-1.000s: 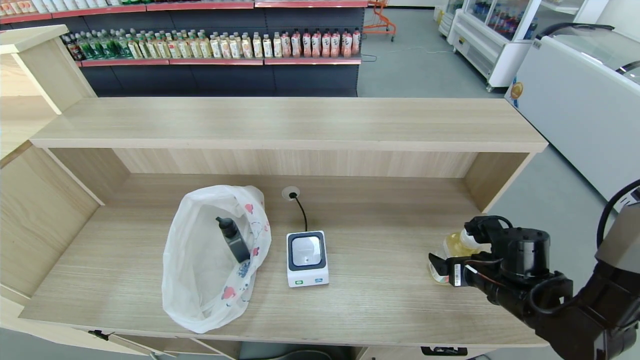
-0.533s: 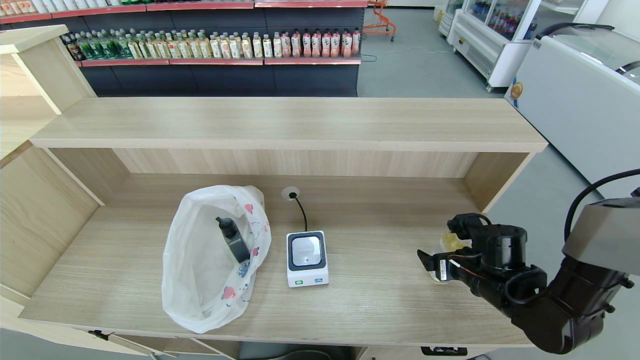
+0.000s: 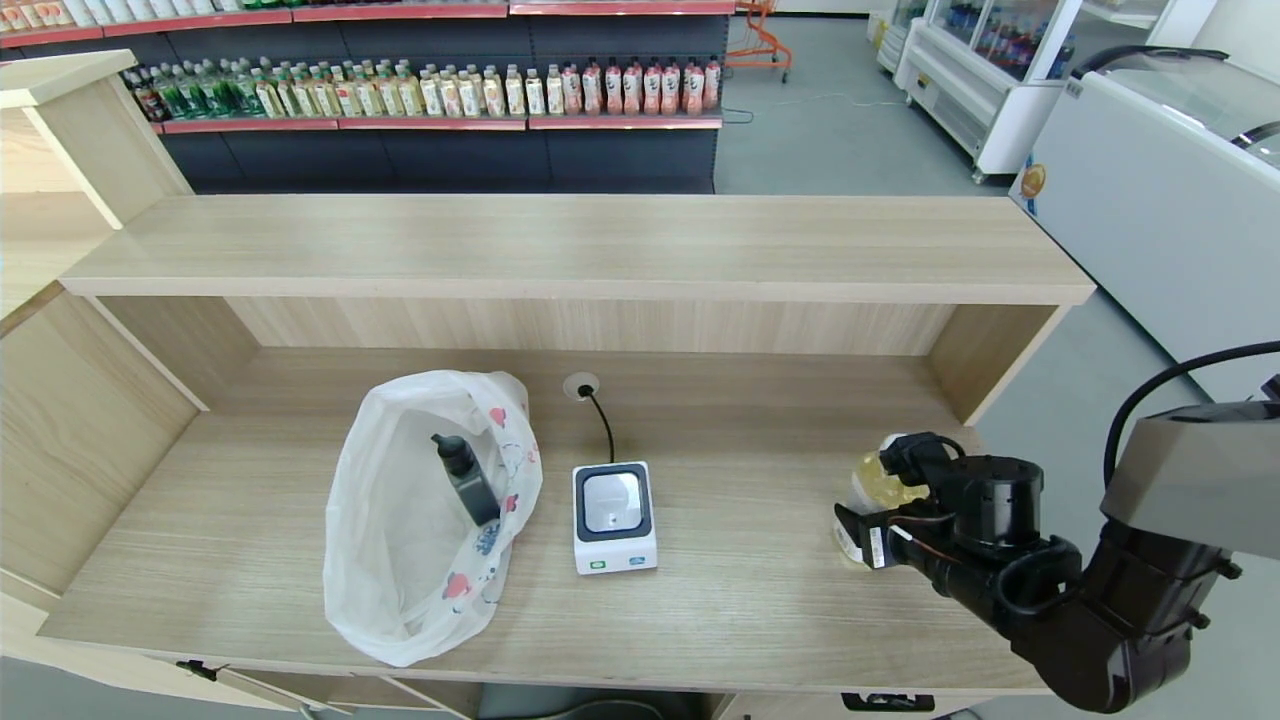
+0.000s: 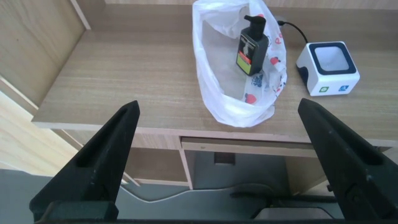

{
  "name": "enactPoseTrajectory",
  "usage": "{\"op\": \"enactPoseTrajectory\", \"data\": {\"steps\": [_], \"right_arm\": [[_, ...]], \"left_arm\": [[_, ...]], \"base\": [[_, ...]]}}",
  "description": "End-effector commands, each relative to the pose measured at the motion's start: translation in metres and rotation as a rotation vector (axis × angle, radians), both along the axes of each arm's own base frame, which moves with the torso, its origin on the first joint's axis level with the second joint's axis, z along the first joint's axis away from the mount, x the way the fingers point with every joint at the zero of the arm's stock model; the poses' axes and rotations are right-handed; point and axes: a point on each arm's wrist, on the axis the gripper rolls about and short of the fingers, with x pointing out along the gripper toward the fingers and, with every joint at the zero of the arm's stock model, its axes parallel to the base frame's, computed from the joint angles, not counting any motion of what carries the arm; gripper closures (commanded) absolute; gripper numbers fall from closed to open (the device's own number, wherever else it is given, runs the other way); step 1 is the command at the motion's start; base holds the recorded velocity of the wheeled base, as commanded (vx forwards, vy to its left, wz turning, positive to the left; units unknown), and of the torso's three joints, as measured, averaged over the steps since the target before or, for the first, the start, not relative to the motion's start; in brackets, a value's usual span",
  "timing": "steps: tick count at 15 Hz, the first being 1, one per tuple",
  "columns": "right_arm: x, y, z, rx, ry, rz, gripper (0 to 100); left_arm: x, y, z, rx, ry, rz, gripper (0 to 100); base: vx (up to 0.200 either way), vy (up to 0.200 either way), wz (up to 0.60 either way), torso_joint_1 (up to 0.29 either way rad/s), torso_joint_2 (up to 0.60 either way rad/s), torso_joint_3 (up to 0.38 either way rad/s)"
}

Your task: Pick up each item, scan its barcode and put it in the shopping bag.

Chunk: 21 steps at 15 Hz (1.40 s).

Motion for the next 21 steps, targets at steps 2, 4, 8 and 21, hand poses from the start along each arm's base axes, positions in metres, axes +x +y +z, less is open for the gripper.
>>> {"op": "enactPoseTrajectory", "data": {"steps": [2, 4, 8, 21], "right_arm": [[-0.001, 0.005, 0.000, -0.014, -0.005, 0.020, 100], [-0.005, 0.008, -0.002, -0.047, 0.003, 0.042, 100], [-0.007, 0.003, 0.022, 0.016, -0.078, 0.071, 100], [-0.102, 0.020, 0.149, 0.510, 0.174, 0.806, 100]], "left_arm": [[0.000, 0.000, 0.000, -0.001, 0.000, -0.001, 0], [0.000, 0.000, 0.000, -0.001, -0.001, 0.001, 0], [0.000, 0.000, 0.000, 0.001, -0.001, 0.001, 0], [0.000, 0.000, 0.000, -0.001, -0.001, -0.001, 0]], "base": [[0.000, 0.000, 0.00, 0.000, 0.00, 0.000], [0.000, 0.000, 0.00, 0.000, 0.00, 0.000], [0.000, 0.000, 0.00, 0.000, 0.00, 0.000], [0.000, 0.000, 0.00, 0.000, 0.00, 0.000]]}}
